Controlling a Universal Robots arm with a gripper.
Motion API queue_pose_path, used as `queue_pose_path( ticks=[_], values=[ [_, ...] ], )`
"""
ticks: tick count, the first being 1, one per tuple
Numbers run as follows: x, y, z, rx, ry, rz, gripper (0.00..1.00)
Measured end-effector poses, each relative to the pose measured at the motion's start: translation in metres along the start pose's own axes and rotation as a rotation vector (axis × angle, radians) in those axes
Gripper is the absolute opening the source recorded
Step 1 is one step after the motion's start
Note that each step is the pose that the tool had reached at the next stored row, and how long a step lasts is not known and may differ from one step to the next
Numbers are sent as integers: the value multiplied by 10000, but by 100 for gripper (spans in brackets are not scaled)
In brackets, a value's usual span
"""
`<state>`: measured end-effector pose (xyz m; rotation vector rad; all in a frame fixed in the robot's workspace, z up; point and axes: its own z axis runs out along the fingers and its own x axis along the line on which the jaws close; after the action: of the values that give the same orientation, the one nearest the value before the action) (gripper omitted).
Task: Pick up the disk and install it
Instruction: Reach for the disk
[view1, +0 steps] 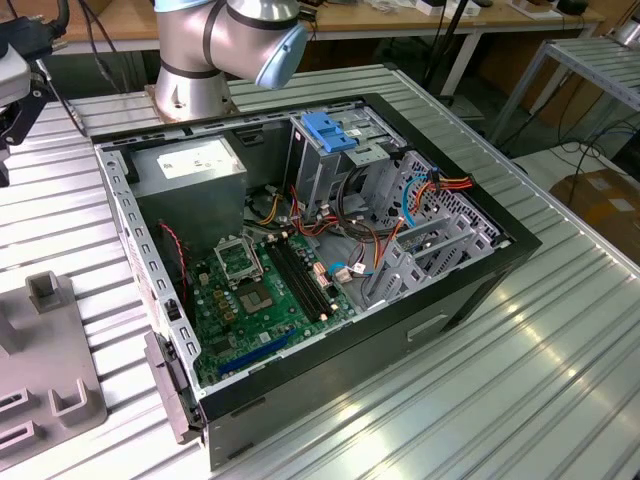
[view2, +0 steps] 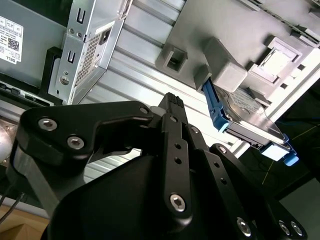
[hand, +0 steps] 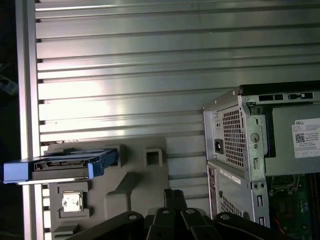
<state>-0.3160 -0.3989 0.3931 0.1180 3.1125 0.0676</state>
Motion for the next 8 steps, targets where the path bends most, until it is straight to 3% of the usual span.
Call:
queue_pose_path(
  ticks=[8],
  values=[
    [42, -3, 0, 0, 0, -1, 10]
  ],
)
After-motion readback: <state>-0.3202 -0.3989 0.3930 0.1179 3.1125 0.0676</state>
